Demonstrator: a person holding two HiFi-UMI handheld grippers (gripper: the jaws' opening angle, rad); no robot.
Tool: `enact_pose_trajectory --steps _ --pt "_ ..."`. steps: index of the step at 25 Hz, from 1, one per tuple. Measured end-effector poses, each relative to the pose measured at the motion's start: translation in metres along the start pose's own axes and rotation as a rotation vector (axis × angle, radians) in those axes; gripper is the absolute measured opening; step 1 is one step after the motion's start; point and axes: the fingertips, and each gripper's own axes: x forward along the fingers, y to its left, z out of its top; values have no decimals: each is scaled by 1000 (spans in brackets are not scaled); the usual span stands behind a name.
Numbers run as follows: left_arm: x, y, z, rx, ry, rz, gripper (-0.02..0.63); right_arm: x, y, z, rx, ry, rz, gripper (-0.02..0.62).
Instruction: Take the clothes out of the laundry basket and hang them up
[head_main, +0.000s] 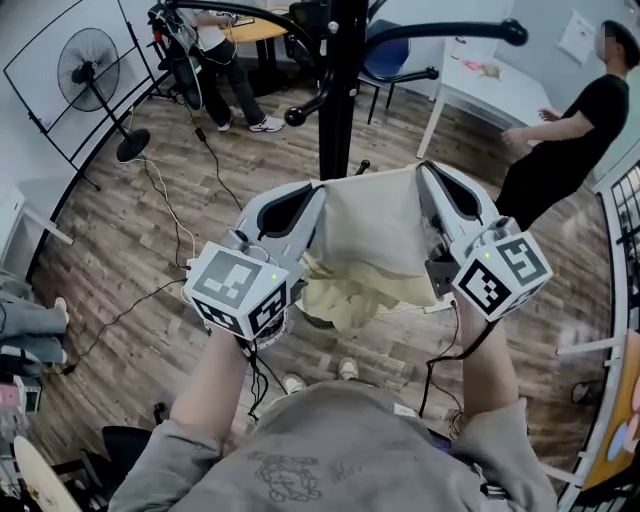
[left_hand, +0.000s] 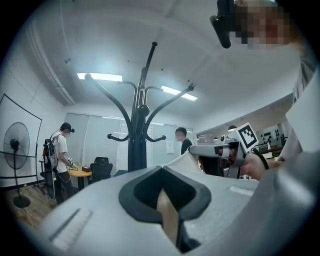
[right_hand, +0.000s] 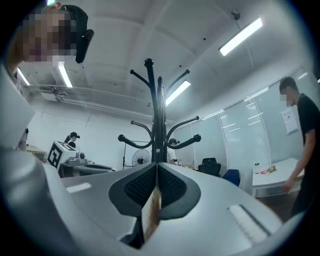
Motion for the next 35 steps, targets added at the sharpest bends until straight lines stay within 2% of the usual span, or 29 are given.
enact_pose_trajectory --steps 3,6,10,17,27,31,35 --pt "14 15 2 24 4 40 2 29 -20 4 -28 -12 15 30" --pt "26 36 -13 23 23 92 3 58 -35 -13 -32 5 20 31" --pt "33 60 -59 26 110 163 2 85 -46 -67 -31 99 26 31" --pt "44 68 -136 -4 267 160 3 102 -67 -164 64 257 4 31" --pt "40 74 -248 -261 441 177 3 90 -54 -287 159 500 60 32" --pt "40 61 -277 -364 482 148 5 84 -45 -307 291 526 121 35" --pt "42 46 -294 -448 486 118 5 77 -38 -319 389 544 155 44"
